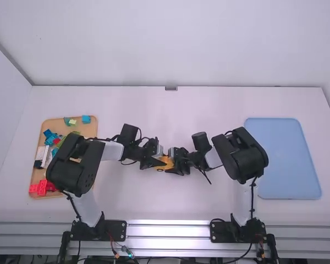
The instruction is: Assemble lego blocks to make yellow taxi
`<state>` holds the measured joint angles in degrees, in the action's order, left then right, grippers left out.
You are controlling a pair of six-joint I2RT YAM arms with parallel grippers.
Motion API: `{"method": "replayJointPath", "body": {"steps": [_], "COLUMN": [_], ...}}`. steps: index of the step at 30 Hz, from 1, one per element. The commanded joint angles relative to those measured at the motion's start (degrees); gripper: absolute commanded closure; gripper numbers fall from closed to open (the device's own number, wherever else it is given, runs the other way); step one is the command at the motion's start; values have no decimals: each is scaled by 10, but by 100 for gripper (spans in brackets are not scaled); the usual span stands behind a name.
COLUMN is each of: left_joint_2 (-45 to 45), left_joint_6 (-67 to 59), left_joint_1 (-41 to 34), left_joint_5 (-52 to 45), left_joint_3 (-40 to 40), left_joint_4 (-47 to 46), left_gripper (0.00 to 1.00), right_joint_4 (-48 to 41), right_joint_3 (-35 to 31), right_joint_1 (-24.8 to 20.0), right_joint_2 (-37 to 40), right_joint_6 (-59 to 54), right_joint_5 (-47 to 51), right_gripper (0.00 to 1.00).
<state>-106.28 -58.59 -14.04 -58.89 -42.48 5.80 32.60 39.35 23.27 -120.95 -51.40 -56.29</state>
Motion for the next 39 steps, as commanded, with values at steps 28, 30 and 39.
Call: {"method": "replayJointPath", "body": {"steps": [28,30,39], "left_joint_2": [101,107,19], "left_joint_6": [40,35,53], "left_joint_1": [1,1,1], "left_joint_5": [66,64,26], "left_joint_3": [53,54,59], "left_joint_4": [26,22,99], "left_gripper": [99,98,98], "right_joint_4": [-48,-46,-46], "right_joint_3": [12,11,11], "right_joint_1": [4,4,4], "right_joint_2": [-7,-7,-7], "right_joint_6": [-29,-29,-28], "right_joint_5": [23,23,21], "right_gripper": [41,41,41]}}
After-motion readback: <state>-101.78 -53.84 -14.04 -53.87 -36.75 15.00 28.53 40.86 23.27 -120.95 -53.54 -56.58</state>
